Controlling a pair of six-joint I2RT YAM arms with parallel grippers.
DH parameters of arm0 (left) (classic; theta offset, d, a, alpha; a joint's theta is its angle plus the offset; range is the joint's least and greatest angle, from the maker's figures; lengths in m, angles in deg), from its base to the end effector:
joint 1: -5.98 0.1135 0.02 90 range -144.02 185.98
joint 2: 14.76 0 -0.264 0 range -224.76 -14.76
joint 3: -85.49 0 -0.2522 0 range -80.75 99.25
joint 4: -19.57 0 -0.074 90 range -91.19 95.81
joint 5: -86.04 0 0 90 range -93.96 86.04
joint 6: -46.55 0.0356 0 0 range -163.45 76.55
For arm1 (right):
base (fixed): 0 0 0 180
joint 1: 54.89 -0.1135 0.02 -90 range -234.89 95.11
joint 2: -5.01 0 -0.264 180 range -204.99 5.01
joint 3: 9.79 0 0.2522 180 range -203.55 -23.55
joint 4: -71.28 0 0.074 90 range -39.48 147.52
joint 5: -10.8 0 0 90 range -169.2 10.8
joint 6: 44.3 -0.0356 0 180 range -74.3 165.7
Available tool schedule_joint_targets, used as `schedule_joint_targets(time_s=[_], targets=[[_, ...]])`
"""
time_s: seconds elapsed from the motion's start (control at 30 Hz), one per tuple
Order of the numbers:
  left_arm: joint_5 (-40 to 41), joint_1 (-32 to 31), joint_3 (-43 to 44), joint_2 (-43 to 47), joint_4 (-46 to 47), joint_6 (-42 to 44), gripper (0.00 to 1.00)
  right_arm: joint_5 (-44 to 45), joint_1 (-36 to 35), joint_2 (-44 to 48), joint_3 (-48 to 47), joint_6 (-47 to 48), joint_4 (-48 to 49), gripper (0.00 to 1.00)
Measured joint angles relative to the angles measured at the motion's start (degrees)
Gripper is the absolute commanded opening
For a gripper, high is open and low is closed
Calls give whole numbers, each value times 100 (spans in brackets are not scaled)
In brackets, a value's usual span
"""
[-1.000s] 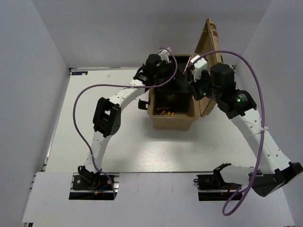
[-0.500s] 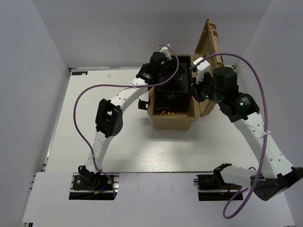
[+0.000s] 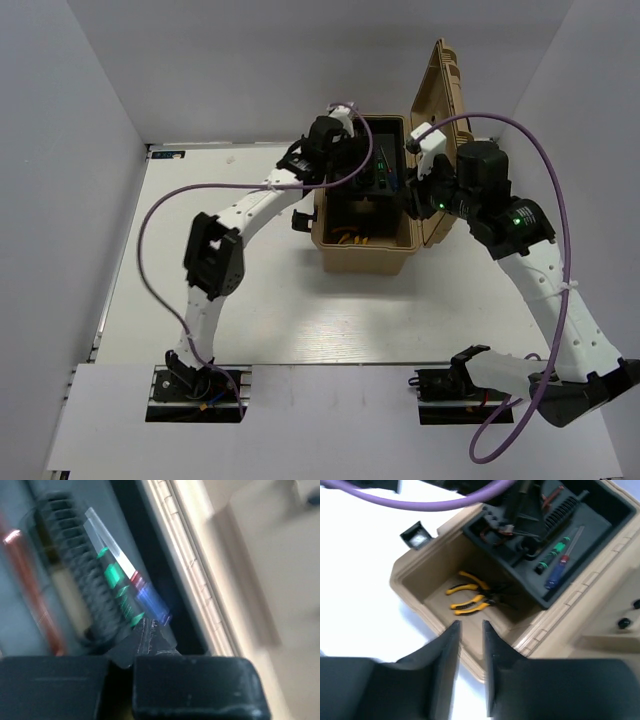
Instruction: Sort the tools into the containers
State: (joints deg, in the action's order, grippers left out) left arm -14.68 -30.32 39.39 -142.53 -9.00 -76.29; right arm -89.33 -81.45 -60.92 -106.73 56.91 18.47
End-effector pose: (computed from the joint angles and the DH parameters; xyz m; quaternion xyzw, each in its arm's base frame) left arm 0.4258 -0.3210 0.3075 0.0769 0.8256 -0.3780 0.4118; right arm 0.2027 0.1083 0.4440 -0.3138 0.7644 0.1470 0.5437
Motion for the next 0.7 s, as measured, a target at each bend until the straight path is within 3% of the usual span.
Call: schedule_joint_targets(time_s=[0.03,0.07,0.1,0.13,0.17,0.27,0.3,0.33,0.5,0.7], targets=[[94,0,-472,352,7,162,0,-94,9,0,-26,-15,-28,41],[162,0,-925,726,-20,291,7,-210,24,0,-61,-17,-57,58],[243,7,-1434,1187,-42,439,19,-308,33,0,-101,-26,-90,61],[339,17,-1987,1694,61,586,46,-382,39,0,-142,-28,-116,63],[448,31,-2450,2179,79,730,58,-448,55,-2,-192,-26,-133,63],[931,50,-3606,3676,168,1049,77,-398,79,-31,-461,-33,-170,54],[1163,55,-3928,4192,164,1147,77,-310,94,-70,-625,-42,-177,24],[1346,55,-4164,4581,205,1211,79,-181,116,-129,-831,-35,-155,0],[2577,68,-5359,6151,240,1491,81,546,315,-468,-1954,-175,-22,0],[3530,122,-6356,6533,-68,1585,81,1222,590,-752,-2745,-295,157,0]])
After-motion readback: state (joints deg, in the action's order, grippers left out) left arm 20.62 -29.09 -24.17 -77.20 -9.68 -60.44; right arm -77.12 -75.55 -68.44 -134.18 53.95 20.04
